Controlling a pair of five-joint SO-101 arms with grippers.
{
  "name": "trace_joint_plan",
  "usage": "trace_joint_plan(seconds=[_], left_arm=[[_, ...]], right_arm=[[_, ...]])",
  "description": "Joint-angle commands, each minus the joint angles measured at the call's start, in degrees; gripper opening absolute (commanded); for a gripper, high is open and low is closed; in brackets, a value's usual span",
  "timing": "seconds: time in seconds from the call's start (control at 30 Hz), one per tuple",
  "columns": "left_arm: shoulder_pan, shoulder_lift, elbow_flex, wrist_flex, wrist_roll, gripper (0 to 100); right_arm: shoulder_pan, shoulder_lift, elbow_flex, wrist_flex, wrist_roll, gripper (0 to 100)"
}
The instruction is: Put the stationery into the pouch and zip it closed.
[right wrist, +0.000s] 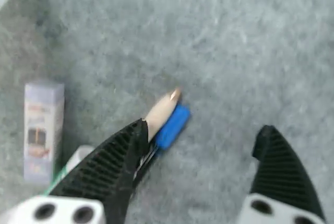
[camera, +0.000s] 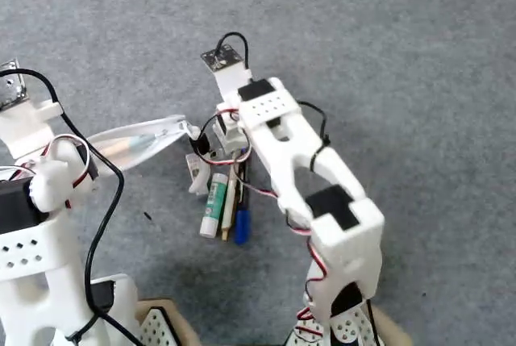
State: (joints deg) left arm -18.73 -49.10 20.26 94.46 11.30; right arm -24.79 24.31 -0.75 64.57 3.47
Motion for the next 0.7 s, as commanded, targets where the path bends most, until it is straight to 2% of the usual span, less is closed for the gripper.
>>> trace_joint_plan(seconds=[0.0, 0.23, 0.47, 0.67], left_arm=[[-0.5, 0.4, -2.5, 0.1, 0.4, 3], [-0.5, 0.4, -2.5, 0.1, 0.4, 3], [-0.5, 0.4, -2.5, -0.1, 0.4, 3], [-0.5, 0.4, -2.5, 0.0, 0.4, 3]], right_arm=[[-1.5, 2.9, -7.2, 0.4, -2.2, 29.2], [-2.0, 9.4, -11.4, 1.0, -11.4, 29.3], [-4.6, 9.9, -12.2, 4.7, -22.9, 29.2], [-4.4, 10.2, -14.6, 8.7, -25.6, 29.2]])
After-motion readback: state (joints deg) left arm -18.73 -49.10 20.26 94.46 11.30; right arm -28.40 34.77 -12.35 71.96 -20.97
